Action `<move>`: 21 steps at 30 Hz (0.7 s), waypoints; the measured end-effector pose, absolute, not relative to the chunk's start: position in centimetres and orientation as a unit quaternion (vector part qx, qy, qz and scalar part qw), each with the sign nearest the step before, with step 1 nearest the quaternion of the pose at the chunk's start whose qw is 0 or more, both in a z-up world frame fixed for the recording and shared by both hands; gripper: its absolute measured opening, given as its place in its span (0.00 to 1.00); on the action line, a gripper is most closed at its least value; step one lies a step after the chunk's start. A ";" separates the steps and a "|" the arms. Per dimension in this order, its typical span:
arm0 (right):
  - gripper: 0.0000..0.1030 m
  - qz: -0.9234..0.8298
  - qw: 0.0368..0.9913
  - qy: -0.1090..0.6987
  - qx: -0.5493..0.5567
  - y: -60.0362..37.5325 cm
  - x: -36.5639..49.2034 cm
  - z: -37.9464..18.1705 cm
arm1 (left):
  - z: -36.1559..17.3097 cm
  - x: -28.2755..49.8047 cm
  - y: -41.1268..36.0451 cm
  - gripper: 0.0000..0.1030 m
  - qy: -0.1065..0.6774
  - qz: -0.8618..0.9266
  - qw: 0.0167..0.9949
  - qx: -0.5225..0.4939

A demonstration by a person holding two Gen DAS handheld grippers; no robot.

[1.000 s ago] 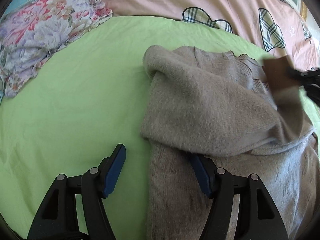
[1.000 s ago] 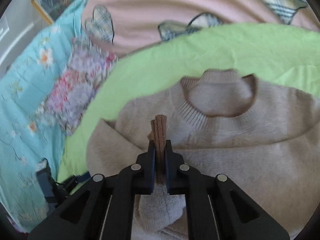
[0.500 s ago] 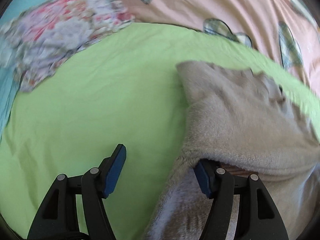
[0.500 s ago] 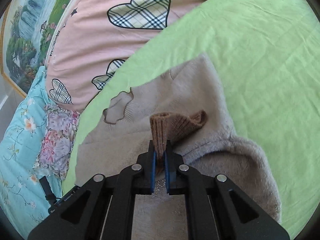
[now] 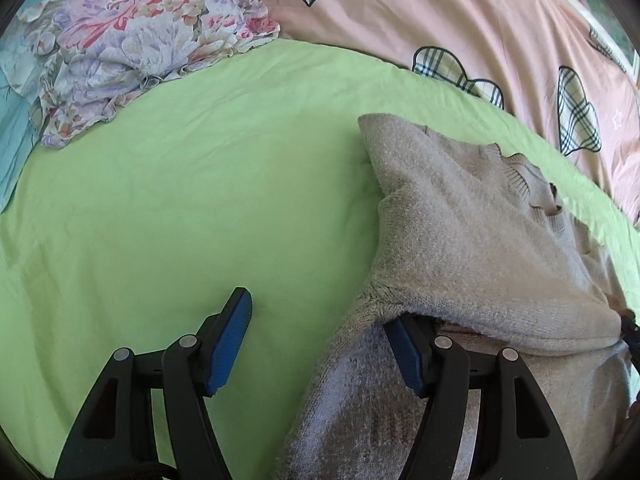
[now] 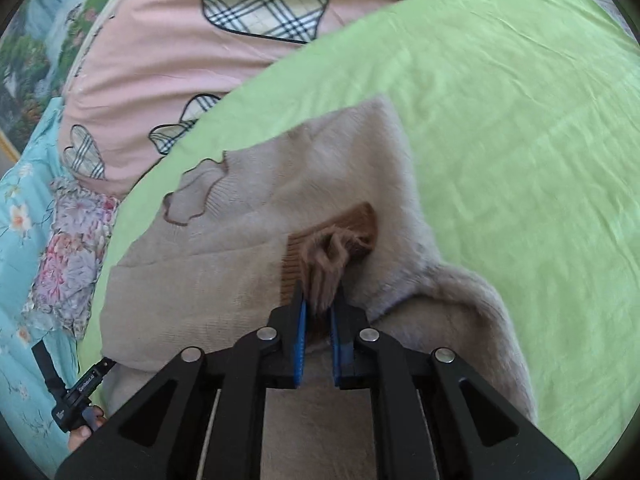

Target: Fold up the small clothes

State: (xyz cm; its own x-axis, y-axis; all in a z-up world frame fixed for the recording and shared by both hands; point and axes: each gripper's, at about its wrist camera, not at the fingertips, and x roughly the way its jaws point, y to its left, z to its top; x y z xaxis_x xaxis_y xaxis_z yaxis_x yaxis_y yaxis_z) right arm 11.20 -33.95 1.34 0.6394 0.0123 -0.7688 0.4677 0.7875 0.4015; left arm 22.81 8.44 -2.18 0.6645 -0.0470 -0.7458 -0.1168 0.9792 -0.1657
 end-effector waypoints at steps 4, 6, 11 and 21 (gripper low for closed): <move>0.35 -0.153 0.886 0.355 0.257 -31.6 9.9 5.7 | -2.2 22.6 9.1 0.66 0.400 0.007 0.908 -0.123; 0.50 -0.100 0.900 0.347 0.245 -29.6 11.3 7.3 | -2.2 22.5 9.3 0.66 0.398 0.004 0.908 -0.131; 0.65 0.064 0.892 0.392 0.215 -22.4 19.3 7.5 | -2.4 22.5 9.6 0.67 0.396 -0.004 0.907 -0.146; 0.70 0.222 0.830 0.503 0.094 -8.3 38.3 2.4 | -2.7 22.0 10.4 0.69 0.379 -0.027 0.907 -0.180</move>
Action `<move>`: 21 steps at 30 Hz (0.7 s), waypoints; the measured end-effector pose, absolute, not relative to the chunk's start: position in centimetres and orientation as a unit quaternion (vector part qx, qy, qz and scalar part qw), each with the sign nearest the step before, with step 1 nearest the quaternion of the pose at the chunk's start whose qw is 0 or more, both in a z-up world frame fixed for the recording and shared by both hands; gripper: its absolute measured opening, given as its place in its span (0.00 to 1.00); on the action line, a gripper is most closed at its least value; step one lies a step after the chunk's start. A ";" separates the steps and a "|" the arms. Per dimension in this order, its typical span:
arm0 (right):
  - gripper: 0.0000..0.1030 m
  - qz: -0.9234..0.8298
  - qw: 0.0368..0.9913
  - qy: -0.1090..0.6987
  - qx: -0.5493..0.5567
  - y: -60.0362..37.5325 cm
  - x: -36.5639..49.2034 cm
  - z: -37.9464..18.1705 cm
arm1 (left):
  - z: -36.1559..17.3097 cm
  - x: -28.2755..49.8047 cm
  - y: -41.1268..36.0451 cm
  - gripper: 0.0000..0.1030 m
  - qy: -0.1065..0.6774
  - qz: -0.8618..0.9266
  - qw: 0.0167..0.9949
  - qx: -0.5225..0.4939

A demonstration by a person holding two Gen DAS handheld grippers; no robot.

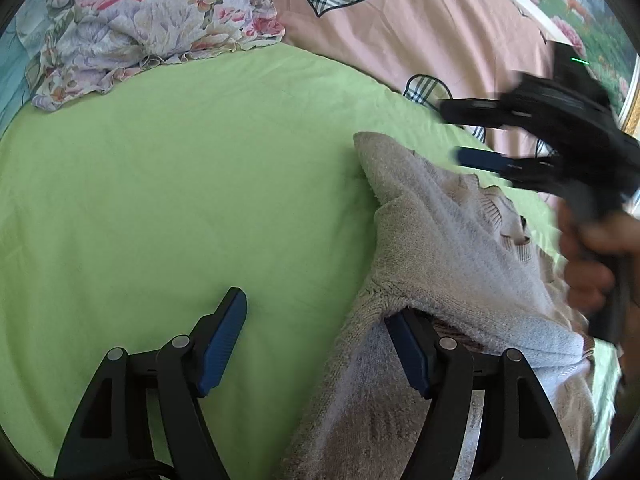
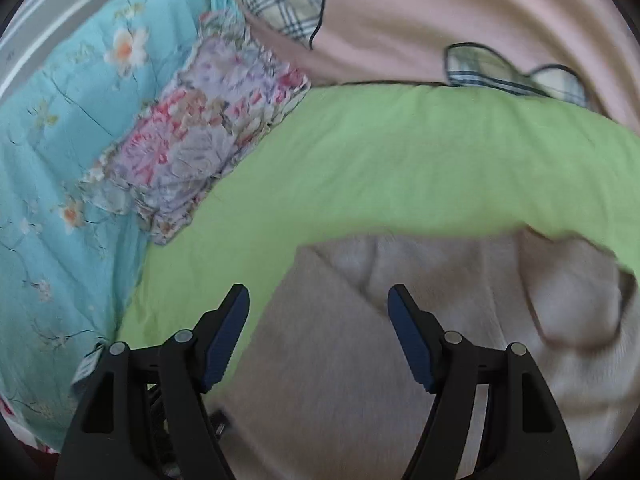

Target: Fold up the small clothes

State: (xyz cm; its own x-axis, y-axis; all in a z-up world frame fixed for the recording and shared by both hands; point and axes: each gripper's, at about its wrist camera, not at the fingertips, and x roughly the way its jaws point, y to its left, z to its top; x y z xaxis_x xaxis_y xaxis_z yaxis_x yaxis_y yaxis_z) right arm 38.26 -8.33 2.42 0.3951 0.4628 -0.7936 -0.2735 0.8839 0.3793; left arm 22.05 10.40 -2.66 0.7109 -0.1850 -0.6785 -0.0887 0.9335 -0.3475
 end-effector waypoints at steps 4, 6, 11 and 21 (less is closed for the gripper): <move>0.70 0.235 0.794 0.554 0.084 -6.2 41.3 -1.0 | -2.7 22.0 10.4 0.71 0.375 -0.031 0.908 -0.185; 0.68 0.254 0.775 0.575 0.075 -5.1 41.3 -2.3 | -2.8 22.0 10.5 0.71 0.373 -0.033 0.908 -0.189; 0.10 0.243 0.801 0.546 0.034 -3.6 40.9 -2.5 | -2.8 22.0 10.8 0.71 0.365 -0.035 0.909 -0.199; 0.40 0.181 0.827 0.503 0.174 -8.4 38.0 -1.0 | -2.7 21.9 11.3 0.71 0.362 -0.044 0.905 -0.219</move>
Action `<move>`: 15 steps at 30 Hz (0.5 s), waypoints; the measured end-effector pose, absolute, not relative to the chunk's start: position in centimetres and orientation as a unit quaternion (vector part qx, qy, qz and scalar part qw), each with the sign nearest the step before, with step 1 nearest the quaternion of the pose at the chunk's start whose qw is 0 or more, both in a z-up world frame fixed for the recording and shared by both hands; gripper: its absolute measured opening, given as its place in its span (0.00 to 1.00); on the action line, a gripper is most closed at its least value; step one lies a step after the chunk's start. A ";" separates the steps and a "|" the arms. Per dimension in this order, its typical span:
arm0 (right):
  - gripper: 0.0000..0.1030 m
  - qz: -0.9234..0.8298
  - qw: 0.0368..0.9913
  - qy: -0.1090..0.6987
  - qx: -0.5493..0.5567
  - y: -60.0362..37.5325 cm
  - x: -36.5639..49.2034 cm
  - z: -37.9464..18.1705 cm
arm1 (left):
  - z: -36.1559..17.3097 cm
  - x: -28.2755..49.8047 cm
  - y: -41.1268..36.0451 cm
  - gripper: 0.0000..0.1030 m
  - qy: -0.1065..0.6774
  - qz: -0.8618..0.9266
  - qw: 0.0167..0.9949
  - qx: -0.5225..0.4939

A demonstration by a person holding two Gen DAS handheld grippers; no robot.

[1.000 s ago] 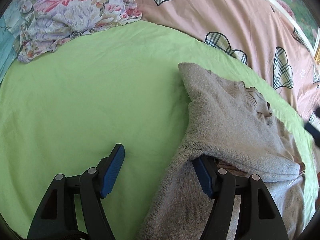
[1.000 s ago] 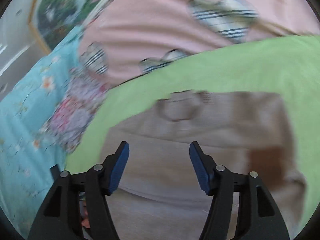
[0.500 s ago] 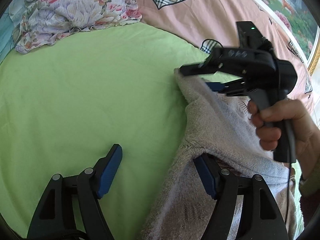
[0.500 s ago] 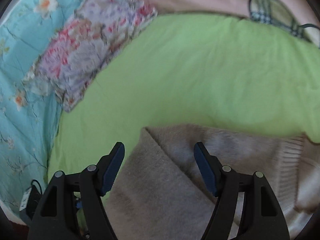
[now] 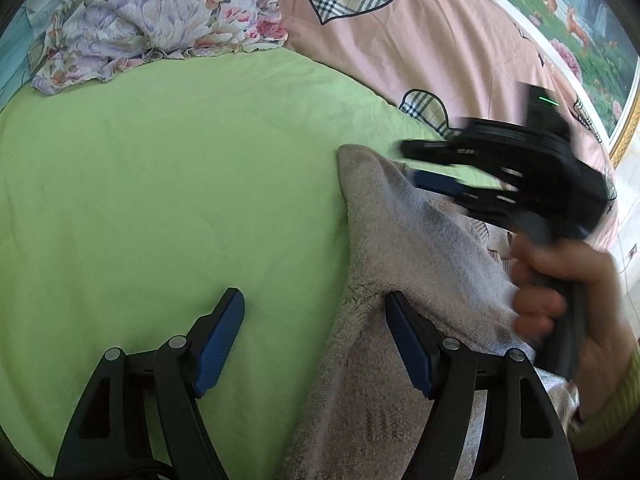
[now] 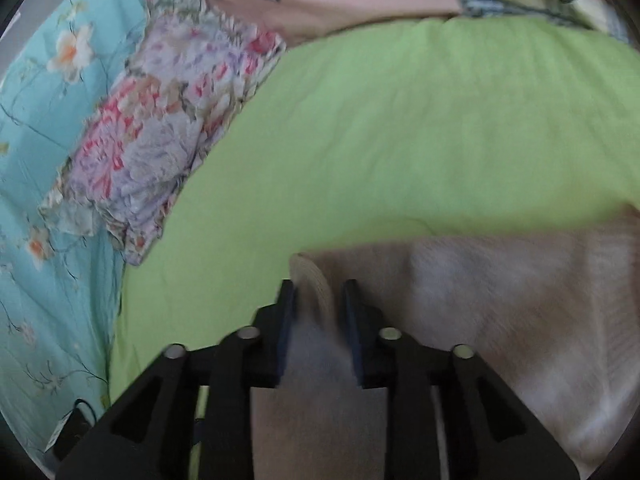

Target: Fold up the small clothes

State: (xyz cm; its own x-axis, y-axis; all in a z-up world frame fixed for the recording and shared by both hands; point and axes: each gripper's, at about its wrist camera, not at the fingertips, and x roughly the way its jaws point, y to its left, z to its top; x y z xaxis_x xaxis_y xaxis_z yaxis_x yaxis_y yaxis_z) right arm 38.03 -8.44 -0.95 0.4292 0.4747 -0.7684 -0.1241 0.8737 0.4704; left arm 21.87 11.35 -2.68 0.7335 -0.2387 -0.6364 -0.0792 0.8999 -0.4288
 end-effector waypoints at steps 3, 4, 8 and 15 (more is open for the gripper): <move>0.47 0.164 0.850 0.463 0.190 -12.0 33.4 2.3 | -2.4 21.8 11.6 0.71 0.370 -0.055 0.900 -0.226; 0.48 0.150 0.855 0.457 0.194 -13.5 31.9 3.0 | -2.2 21.7 11.8 0.72 0.376 -0.072 0.894 -0.231; 0.52 0.036 0.877 0.437 0.197 -22.1 24.3 4.9 | -1.1 21.0 12.5 0.72 0.382 -0.152 0.875 -0.255; 0.54 -0.121 0.861 0.433 0.239 -33.5 15.6 4.2 | 0.1 23.4 11.3 0.75 0.406 -0.123 0.879 -0.217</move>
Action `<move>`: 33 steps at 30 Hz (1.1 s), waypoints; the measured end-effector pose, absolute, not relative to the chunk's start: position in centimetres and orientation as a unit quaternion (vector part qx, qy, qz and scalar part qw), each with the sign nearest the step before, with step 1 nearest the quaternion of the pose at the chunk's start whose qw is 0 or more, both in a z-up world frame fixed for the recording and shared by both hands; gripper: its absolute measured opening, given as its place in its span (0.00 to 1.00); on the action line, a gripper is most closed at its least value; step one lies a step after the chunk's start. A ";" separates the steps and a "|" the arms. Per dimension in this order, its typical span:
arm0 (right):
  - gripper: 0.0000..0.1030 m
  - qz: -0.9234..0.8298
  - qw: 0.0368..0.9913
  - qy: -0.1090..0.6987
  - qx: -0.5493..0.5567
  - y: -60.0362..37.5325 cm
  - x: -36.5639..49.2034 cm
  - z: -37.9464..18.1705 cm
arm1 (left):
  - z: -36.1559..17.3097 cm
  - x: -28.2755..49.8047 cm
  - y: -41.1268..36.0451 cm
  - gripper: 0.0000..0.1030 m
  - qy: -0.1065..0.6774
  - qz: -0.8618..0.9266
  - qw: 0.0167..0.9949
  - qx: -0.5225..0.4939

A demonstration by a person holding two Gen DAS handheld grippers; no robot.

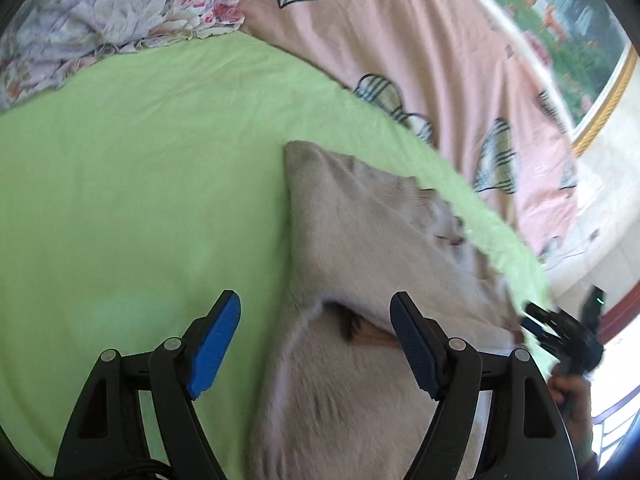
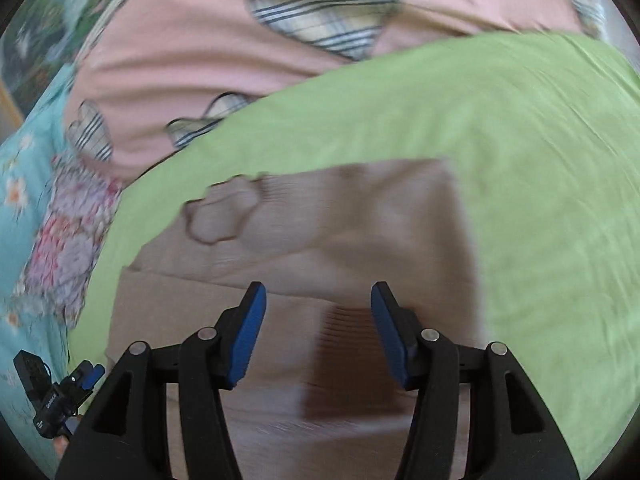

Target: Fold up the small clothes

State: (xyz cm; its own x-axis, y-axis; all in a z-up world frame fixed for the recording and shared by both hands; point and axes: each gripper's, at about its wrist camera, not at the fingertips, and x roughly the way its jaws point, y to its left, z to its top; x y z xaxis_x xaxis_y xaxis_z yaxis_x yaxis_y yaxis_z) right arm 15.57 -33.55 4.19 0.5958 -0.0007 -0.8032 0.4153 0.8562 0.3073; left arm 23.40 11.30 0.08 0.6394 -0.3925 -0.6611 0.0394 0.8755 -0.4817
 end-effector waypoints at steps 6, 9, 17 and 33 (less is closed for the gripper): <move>0.55 -0.119 0.835 0.499 0.197 -32.6 16.2 1.3 | -1.5 26.0 9.6 0.75 0.449 -0.062 0.879 -0.151; 0.11 -0.099 0.846 0.496 0.168 -31.1 16.6 1.6 | -1.3 25.8 8.8 0.75 0.449 -0.047 0.885 -0.117; 0.21 -0.136 0.843 0.497 0.154 -32.9 16.8 1.7 | -1.7 26.0 7.5 0.77 0.455 -0.016 0.887 -0.079; 0.48 -0.096 0.880 0.416 0.210 -29.2 3.3 6.4 | -0.5 12.0 6.1 0.75 0.467 -0.093 0.877 -0.061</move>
State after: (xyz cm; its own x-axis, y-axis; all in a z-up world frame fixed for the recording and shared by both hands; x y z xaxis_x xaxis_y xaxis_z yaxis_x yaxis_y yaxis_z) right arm 3.29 -29.19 6.37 0.6353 0.0047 -0.7723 0.3442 0.8934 0.2886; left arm 11.96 6.05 -0.52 0.5456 -0.2208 -0.8084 0.1061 0.9751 -0.1947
